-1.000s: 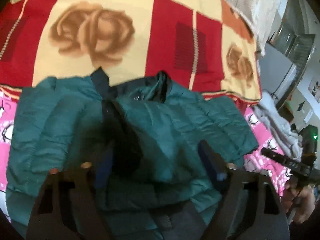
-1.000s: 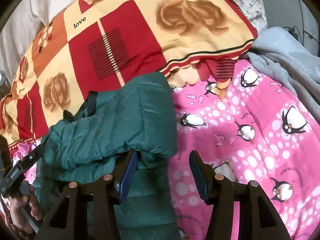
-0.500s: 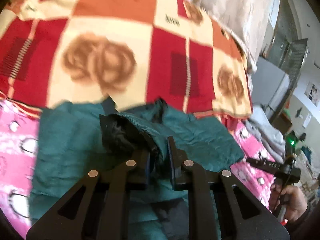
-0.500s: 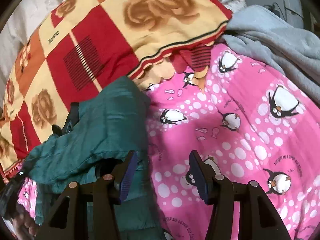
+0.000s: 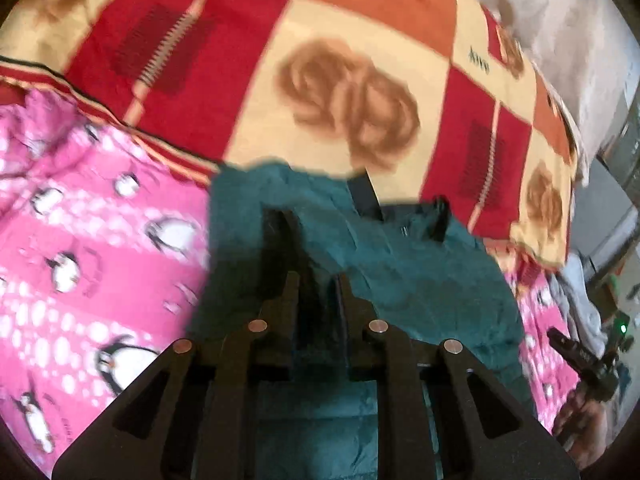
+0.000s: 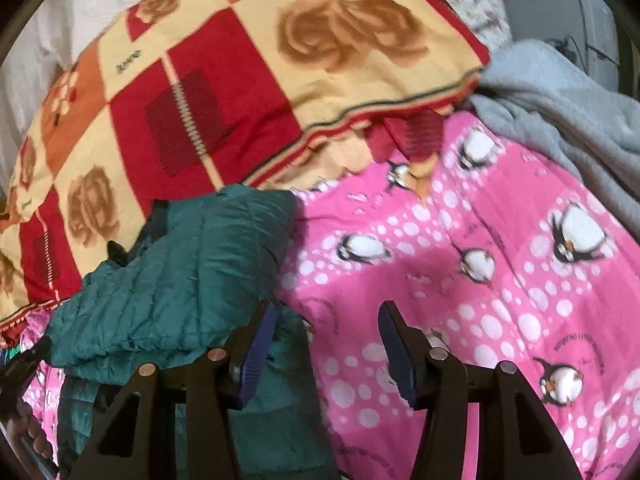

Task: Fold large clothes
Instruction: 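Release the sleeve and press the folded jacket side flat with the right gripper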

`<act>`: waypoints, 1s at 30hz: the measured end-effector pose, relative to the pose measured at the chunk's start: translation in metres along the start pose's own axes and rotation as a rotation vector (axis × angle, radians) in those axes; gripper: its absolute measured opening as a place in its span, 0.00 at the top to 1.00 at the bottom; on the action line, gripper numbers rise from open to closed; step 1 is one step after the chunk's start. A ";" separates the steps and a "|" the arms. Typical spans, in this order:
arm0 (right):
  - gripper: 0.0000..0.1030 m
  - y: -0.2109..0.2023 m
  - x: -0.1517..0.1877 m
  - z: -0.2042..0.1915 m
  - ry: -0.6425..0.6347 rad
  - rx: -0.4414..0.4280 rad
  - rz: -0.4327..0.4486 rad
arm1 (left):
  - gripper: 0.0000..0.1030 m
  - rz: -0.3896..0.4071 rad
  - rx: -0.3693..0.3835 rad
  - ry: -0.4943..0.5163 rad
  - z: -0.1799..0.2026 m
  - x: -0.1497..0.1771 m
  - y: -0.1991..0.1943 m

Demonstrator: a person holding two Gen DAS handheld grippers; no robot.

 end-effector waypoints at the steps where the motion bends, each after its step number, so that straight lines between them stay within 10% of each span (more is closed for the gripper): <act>1: 0.50 -0.003 -0.006 -0.007 -0.015 -0.010 0.037 | 0.86 0.056 -0.030 -0.002 -0.004 -0.010 -0.011; 4: 0.50 -0.002 -0.019 -0.024 -0.076 -0.019 0.079 | 0.81 0.197 -0.097 -0.033 -0.013 -0.030 -0.040; 6: 0.50 0.004 -0.028 -0.042 -0.139 -0.042 0.087 | 0.55 0.261 -0.081 -0.029 -0.002 -0.039 -0.047; 9: 0.52 0.015 -0.040 -0.066 -0.219 -0.072 0.122 | 0.54 0.261 -0.075 0.063 0.025 -0.044 -0.031; 15: 0.56 0.058 -0.031 -0.107 -0.315 -0.161 0.038 | 0.54 0.054 -0.201 0.186 0.030 -0.021 0.048; 19: 0.55 0.100 -0.001 -0.102 -0.334 -0.164 -0.144 | 0.47 -0.163 -0.246 0.048 -0.018 0.016 0.085; 30: 0.56 0.105 -0.006 -0.094 -0.283 -0.198 -0.220 | 0.47 -0.173 -0.266 0.057 -0.012 0.032 0.077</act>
Point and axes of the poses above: each gripper's, at about its wrist camera, not at the fingertips, and y roughly the way its jaws point, z to its right, x to its underside, the point moved 10 cm from there along y, roughly the way its jaws point, and after that the axes turned 3 degrees about -z, right-handed, at the moved point
